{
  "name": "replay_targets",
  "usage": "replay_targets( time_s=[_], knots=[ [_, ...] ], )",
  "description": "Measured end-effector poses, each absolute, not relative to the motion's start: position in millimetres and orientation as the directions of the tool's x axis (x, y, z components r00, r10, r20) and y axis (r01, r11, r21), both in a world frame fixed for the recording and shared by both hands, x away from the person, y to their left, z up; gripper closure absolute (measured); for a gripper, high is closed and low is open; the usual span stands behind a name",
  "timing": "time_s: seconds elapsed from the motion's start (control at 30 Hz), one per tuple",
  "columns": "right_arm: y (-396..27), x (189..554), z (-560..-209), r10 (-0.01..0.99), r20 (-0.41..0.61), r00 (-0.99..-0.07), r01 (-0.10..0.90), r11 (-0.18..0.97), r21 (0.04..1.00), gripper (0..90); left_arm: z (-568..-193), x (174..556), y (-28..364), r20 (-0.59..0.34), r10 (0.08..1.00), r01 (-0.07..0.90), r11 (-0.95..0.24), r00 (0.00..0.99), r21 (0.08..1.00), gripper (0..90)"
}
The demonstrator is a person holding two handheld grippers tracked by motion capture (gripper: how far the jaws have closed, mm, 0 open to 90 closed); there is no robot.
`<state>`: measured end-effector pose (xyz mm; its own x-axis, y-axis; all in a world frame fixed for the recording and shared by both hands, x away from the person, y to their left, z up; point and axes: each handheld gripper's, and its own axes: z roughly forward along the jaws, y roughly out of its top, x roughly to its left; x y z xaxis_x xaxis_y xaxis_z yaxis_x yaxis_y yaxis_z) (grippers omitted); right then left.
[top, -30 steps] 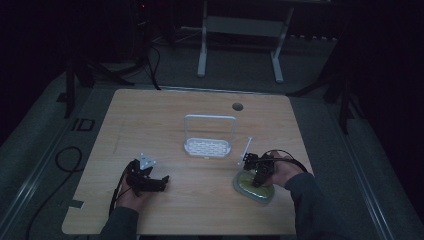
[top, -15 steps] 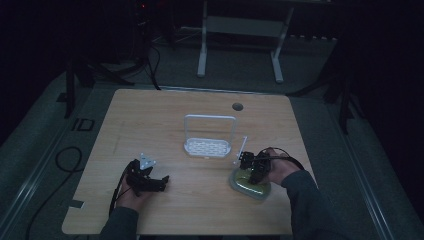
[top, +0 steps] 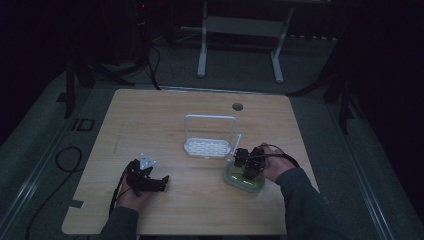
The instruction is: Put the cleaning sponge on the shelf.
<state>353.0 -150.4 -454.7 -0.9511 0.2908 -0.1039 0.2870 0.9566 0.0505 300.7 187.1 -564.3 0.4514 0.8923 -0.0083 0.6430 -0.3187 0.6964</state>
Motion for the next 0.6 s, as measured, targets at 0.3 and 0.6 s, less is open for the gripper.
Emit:
replay_targets(
  time_s=[0.3, 0.6],
  knots=[
    [-142, 351, -451, 0.252, -0.157, -0.955, 0.242, 0.967, 0.079, 71.4, -564, 301, 187, -0.008, 0.892, 0.643, -0.319, 0.452, 0.696, 4.2],
    [-132, 349, -447, 0.21, -0.205, -0.956, 0.197, 0.977, 0.085, 71.4, -564, 301, 187, -0.008, 0.892, 0.643, -0.32, 0.452, 0.696, 4.2]
  ],
)
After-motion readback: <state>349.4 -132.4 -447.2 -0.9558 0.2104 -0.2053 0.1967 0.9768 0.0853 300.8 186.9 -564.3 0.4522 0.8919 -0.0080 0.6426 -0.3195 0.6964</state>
